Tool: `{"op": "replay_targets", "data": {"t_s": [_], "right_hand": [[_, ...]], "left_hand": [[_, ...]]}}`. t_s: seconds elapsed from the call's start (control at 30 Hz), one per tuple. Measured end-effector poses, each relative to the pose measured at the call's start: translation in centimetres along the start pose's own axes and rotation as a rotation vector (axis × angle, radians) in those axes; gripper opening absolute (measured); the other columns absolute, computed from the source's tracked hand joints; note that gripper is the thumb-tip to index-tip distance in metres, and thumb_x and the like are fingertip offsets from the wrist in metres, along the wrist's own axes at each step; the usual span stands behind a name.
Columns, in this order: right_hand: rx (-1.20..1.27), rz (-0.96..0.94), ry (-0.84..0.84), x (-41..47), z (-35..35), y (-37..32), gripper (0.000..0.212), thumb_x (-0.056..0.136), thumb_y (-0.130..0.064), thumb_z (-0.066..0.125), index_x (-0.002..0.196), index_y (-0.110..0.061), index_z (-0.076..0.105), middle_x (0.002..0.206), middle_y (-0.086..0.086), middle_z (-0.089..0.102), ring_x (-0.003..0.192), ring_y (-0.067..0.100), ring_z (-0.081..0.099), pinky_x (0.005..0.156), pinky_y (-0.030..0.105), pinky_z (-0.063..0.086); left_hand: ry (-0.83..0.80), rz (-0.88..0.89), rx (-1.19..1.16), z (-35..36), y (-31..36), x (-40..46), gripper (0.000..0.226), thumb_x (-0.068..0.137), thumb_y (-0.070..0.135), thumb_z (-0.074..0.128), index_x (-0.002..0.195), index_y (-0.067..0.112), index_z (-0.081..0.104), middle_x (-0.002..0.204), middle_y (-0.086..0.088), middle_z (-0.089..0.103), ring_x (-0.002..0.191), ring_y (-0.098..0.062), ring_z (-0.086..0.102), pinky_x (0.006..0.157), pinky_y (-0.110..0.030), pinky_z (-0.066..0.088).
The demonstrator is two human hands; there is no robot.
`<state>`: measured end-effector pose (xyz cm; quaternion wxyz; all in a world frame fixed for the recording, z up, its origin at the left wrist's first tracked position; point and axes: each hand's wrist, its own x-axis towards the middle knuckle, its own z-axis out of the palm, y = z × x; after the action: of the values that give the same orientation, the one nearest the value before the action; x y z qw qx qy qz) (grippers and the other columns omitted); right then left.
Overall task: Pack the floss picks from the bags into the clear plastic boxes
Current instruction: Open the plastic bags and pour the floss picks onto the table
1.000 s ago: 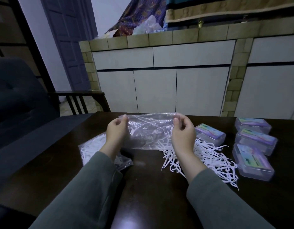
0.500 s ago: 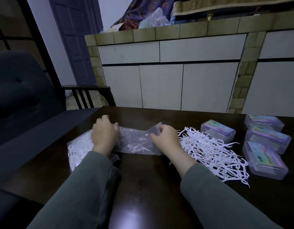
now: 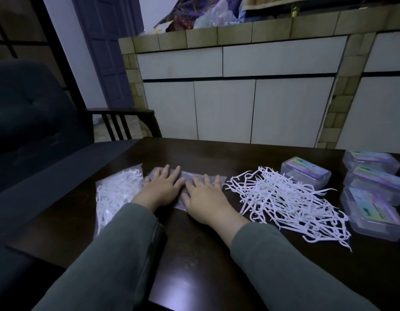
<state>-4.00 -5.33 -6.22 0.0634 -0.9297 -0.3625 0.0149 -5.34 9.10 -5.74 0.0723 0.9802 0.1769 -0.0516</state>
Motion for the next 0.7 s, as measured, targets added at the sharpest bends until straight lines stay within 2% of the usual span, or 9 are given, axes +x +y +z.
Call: {"op": "replay_targets", "data": {"t_s": [0.13,0.3,0.37,0.43,0.53,0.6,0.7], "right_hand": [[0.116,0.035,-0.047,-0.2,0.7,0.4,0.061,0.102,-0.045,0.024,0.155,-0.018,0.01,0.162,0.008,0.003,0.148,0.03,-0.004,0.118,0.051,-0.003],[0.144,0.037,-0.019,-0.8,0.2,0.5,0.067,0.101,-0.048,0.03,0.155,-0.01,0.013,0.162,0.008,0.008,0.149,0.028,0.001,0.119,0.047,0.001],[0.171,0.017,0.014,-1.5,-0.4,0.5,0.065,0.1,-0.047,0.034,0.153,-0.011,0.02,0.161,0.009,0.016,0.148,0.029,0.008,0.118,0.048,0.004],[0.198,-0.015,0.098,-2.6,-1.4,0.6,0.06,0.1,-0.044,0.039,0.149,-0.012,0.031,0.156,0.008,0.03,0.145,0.027,0.02,0.117,0.049,0.008],[0.29,-0.044,0.31,-5.0,-3.1,1.4,0.044,0.096,-0.037,0.049,0.134,-0.017,0.054,0.137,0.004,0.053,0.129,0.023,0.044,0.112,0.045,0.027],[0.352,-0.02,0.41,-6.6,-3.9,2.8,0.037,0.092,-0.034,0.054,0.124,-0.015,0.063,0.124,0.004,0.061,0.117,0.024,0.052,0.101,0.04,0.039],[0.351,0.043,0.523,-9.5,-4.9,6.2,0.03,0.091,-0.033,0.057,0.112,-0.017,0.069,0.111,0.002,0.065,0.107,0.021,0.055,0.091,0.035,0.044]], "left_hand": [[0.005,-0.024,0.014,0.4,-0.2,0.1,0.057,0.101,0.052,0.017,0.153,0.035,0.002,0.162,-0.005,-0.005,0.149,-0.024,-0.004,0.116,-0.051,0.002],[0.025,-0.017,-0.046,0.2,-0.1,-0.2,0.058,0.1,0.054,0.022,0.153,0.035,0.009,0.162,-0.005,0.001,0.149,-0.023,0.001,0.117,-0.051,0.006],[0.056,-0.004,-0.033,-0.5,0.3,-0.6,0.058,0.1,0.052,0.03,0.152,0.031,0.018,0.161,-0.007,0.01,0.148,-0.026,0.011,0.115,-0.053,0.013],[0.091,0.008,0.01,-1.7,1.3,-1.2,0.053,0.099,0.045,0.039,0.147,0.024,0.034,0.156,-0.009,0.026,0.142,-0.028,0.027,0.111,-0.05,0.023],[0.152,0.059,-0.053,-3.6,4.0,-2.2,0.045,0.097,0.038,0.047,0.138,0.02,0.048,0.138,-0.007,0.053,0.124,-0.024,0.05,0.102,-0.04,0.04],[0.24,0.144,-0.084,-4.3,6.6,-3.3,0.042,0.097,0.038,0.049,0.136,0.022,0.05,0.128,-0.003,0.06,0.114,-0.02,0.057,0.095,-0.035,0.047],[0.334,0.342,-0.164,-4.4,10.6,-4.7,0.032,0.095,0.037,0.051,0.125,0.028,0.058,0.114,0.004,0.066,0.103,-0.014,0.062,0.09,-0.036,0.051]]}}
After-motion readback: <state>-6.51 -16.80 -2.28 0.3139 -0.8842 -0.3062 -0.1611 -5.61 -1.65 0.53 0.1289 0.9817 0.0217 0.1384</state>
